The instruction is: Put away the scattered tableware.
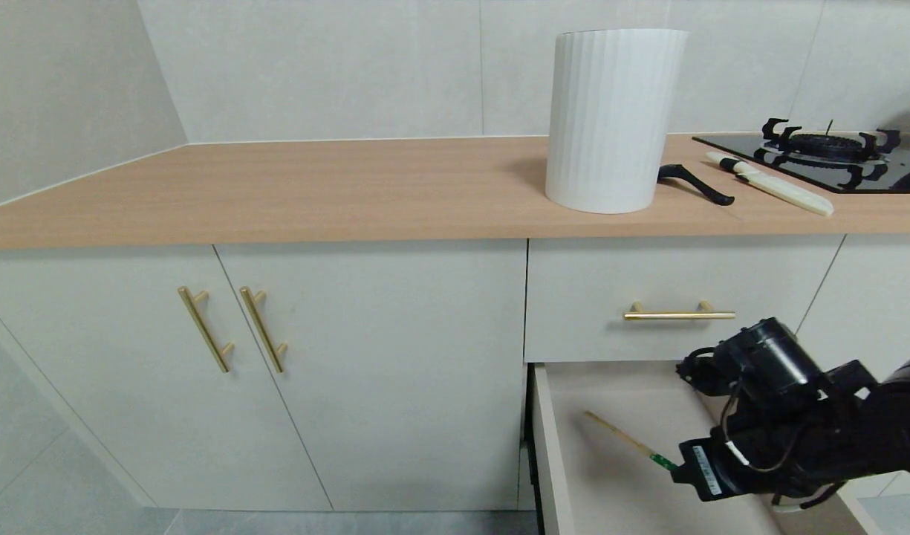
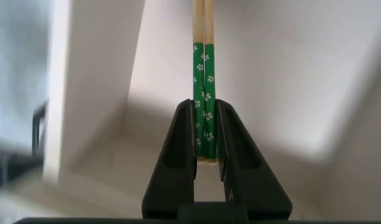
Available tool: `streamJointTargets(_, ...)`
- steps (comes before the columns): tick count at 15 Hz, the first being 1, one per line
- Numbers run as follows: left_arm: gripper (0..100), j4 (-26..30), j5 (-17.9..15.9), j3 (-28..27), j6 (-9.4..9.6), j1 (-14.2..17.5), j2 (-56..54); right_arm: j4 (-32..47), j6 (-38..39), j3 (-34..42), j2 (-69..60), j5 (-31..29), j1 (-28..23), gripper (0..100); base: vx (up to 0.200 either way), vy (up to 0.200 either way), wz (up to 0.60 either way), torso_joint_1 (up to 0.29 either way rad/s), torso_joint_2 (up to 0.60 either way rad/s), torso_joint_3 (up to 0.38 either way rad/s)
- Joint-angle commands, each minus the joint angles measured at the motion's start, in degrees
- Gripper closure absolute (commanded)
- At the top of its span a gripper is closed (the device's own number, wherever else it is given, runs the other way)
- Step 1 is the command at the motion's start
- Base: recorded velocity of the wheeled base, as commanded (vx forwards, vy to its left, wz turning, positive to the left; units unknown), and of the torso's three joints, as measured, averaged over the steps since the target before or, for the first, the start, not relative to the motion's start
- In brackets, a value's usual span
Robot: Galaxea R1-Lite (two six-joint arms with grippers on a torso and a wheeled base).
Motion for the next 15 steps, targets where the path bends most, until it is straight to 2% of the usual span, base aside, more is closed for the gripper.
streamJointTargets(1, 0, 0.0, 0.0, 0.0, -0.02, 0.0, 0.0, -8.8, 4.9, 1.3, 12.1, -2.6, 3.2, 100, 0.0, 0.0, 0.0, 0.0, 0.0, 0.0)
streamJointTargets(3, 0, 0.0, 0.0, 0.0, -0.02, 0.0, 0.0, -13.7, 8.5, 2.2, 15.6, -5.5, 4.0, 100, 0.0, 0.0, 0.0, 0.0, 0.0, 0.0)
streamJointTargets(7, 0, 0.0, 0.0, 0.0, -0.02, 0.0, 0.0, -18.4, 9.3, 2.1, 21.5, -9.1, 4.0, 100, 0.0, 0.0, 0.0, 0.0, 0.0, 0.0)
streamJointTargets(12, 0, 0.0, 0.0, 0.0, -0.02, 0.0, 0.0, -26.3, 9.8, 3.4, 26.4, -10.3, 4.0, 100, 0.0, 0.0, 0.0, 0.0, 0.0, 0.0)
streamJointTargets(15, 0, 0.0, 0.0, 0.0, -0.02, 0.0, 0.0, -26.9, 9.8, 3.2, 26.9, -10.8, 4.0, 100, 0.0, 0.0, 0.0, 0.0, 0.0, 0.0)
